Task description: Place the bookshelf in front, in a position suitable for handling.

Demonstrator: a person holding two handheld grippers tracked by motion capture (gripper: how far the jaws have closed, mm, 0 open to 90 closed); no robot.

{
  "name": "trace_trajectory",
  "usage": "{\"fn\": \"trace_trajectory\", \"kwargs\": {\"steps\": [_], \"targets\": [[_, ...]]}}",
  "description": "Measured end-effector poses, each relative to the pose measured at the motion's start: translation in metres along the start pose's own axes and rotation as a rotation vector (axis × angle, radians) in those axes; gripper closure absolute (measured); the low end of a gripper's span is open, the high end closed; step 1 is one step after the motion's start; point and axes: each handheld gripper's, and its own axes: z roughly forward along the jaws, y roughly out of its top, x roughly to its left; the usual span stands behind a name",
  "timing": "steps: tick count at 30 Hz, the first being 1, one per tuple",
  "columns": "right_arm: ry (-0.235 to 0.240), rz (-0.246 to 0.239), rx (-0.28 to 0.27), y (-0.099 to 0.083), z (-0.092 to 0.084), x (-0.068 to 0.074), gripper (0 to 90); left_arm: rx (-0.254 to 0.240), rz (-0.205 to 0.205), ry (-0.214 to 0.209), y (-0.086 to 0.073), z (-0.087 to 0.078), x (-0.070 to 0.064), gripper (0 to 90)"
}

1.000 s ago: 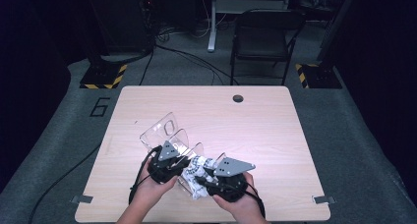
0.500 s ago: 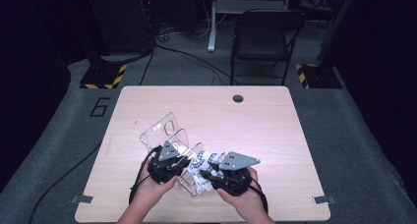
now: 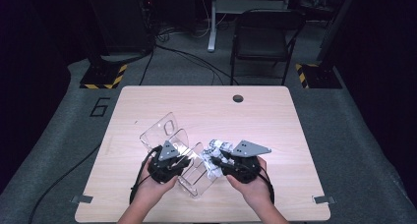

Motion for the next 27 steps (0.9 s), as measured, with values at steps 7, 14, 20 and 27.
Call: {"fn": "trace_trajectory", "kwargs": {"steps": [7, 14, 20, 27], "targets": [[-0.031, 0.027, 0.0, 0.001, 0.0, -0.01, 66.6, 0.002, -0.011, -0.002, 0.0, 0.0, -0.001, 77.8], [-0.045, 0.027, 0.011, 0.002, 0.0, -0.009, 66.2, 0.011, 0.0, -0.001, 0.001, 0.0, 0.0, 77.9], [-0.062, 0.025, 0.006, 0.002, 0.001, -0.006, 65.9, -0.002, 0.002, 0.004, 0.0, 0.0, 0.0, 78.0], [-0.063, 0.021, 0.006, 0.002, 0.0, -0.006, 65.6, 0.007, -0.007, 0.002, 0.0, 0.0, -0.001, 78.1]]}}
